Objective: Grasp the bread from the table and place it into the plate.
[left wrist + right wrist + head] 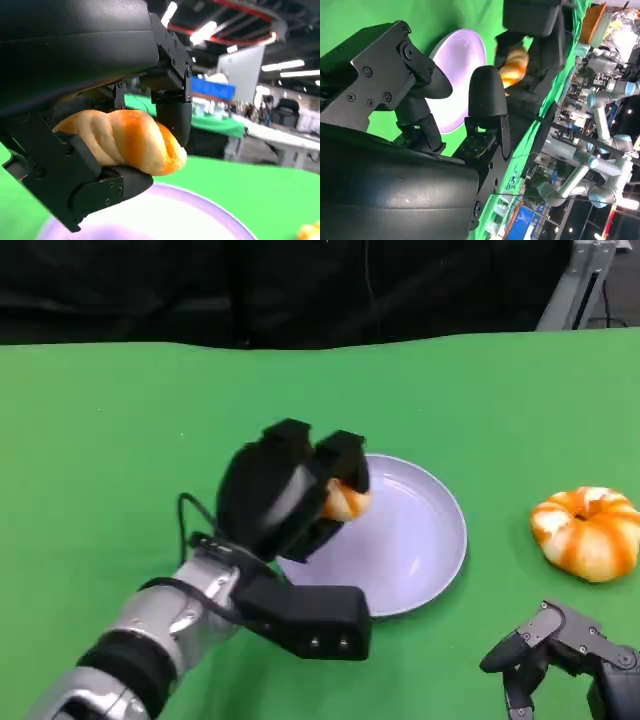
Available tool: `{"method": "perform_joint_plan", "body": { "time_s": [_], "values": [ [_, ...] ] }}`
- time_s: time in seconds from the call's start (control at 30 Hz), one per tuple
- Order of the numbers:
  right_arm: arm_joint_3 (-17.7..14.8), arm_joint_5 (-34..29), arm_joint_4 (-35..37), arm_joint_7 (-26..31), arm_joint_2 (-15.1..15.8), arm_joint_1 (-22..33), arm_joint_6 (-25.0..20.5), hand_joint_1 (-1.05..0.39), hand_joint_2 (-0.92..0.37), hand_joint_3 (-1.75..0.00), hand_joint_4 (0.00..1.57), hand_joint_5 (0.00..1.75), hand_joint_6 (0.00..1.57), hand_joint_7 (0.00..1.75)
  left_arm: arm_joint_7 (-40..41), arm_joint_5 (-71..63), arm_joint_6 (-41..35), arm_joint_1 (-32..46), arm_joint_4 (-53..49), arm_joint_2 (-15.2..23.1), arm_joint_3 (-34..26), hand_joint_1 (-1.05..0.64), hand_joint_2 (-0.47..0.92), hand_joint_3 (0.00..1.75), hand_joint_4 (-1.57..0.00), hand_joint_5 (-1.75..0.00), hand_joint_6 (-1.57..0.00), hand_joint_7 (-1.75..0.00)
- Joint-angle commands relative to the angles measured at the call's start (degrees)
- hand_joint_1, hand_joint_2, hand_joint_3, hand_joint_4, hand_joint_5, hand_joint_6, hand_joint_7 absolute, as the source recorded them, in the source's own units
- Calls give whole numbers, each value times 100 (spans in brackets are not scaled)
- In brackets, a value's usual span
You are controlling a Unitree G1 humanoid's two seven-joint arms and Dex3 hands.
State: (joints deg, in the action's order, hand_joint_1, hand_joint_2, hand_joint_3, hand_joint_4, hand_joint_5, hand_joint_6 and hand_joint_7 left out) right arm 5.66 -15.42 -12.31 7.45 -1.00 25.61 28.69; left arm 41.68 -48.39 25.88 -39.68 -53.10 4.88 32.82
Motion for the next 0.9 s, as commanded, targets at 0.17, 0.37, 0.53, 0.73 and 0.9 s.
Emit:
{"method": "perform_joint_plan", "body": {
  "time_s": [0.17,0.37,0.53,0.73,0.9],
  "values": [
    [-20,-14,1,42,31,49,8,10,-40,-126,80,173,79,129,-881,331,39,-453,-571,-305,28,-12,45,88,-82,-166,-80,-131],
    [-18,43,32,20,34,27,15,9,-38,-128,79,172,79,129,-2730,669,-303,-482,-275,-358,22,-35,89,14,-25,-67,-45,-15],
    [-3,28,-6,15,24,43,-27,9,-38,-128,80,172,79,129,-3415,640,-543,-382,117,-256,111,-72,92,14,-1,-10,-12,-3],
    [-1,27,14,19,29,21,5,10,-38,-130,79,172,79,129,-4020,603,-762,-337,527,-70,196,-89,92,32,0,0,-1,-1],
    [1,-10,-6,27,24,15,-38,10,-38,-130,79,172,79,129,-4323,680,-812,-204,911,132,132,-90,92,36,0,0,-3,-2]
  ]
}}
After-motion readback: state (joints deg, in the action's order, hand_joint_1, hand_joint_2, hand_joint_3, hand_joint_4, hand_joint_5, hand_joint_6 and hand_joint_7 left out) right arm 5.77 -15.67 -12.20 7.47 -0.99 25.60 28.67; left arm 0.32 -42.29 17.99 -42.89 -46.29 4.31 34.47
